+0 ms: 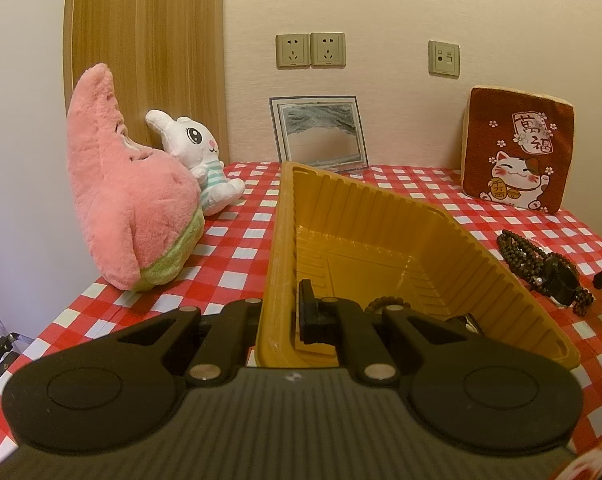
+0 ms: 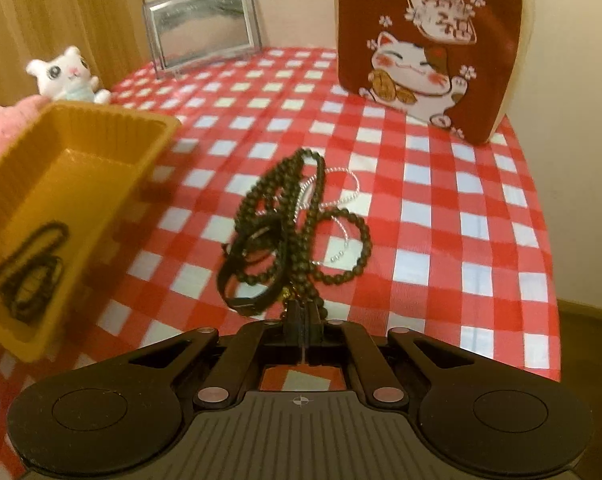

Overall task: Organize jewelry
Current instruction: 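Reach the right tool into the pile and grasp the next bead strand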

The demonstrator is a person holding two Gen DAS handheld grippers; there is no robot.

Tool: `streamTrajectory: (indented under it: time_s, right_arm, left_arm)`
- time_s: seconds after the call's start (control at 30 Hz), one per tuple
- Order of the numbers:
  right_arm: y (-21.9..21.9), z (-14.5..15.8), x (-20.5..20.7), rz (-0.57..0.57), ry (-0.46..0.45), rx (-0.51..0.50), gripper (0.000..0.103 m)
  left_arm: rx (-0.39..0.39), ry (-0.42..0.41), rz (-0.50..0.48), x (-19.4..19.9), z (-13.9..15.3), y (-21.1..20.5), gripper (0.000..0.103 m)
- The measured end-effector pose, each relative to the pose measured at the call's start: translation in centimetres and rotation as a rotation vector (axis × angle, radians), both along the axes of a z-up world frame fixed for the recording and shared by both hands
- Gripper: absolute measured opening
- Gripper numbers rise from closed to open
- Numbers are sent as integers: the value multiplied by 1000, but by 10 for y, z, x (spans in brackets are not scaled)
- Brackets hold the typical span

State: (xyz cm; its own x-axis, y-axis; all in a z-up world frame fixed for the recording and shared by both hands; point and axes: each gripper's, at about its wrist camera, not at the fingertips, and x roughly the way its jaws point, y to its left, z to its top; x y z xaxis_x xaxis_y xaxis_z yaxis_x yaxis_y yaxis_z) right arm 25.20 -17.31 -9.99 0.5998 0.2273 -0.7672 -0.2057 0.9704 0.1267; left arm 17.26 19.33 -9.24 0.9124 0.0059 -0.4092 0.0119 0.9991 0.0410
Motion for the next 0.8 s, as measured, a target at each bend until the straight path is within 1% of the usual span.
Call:
streamTrajectory:
  time_s: [0.13, 0.37, 0.47, 0.53, 0.57, 0.6, 0.8]
  right_arm:
    - [1, -7, 8, 11, 9, 12, 2]
    - [3, -12, 19, 28, 22, -13, 5]
    - [4, -11, 19, 38, 18, -23, 10]
    - [5, -10, 18, 44, 9, -21, 18]
    - [5, -10, 17, 48, 5, -24, 20]
    - [6, -11, 17, 53, 3, -29, 21]
    - [7, -15, 20, 76, -24, -44, 21]
  left_arm:
    - [-1, 2, 0, -1, -1, 1, 6]
    - [-2, 4, 3, -1, -1, 1, 6]
    - [-4, 5, 4, 0, -1, 1, 6]
    - [-3, 6, 4, 0, -1, 1, 6]
    - [-2, 6, 4, 0, -1, 1, 6]
    - [-2, 6, 4, 0, -1, 1, 6]
    - [0, 9, 3, 0, -1, 1, 6]
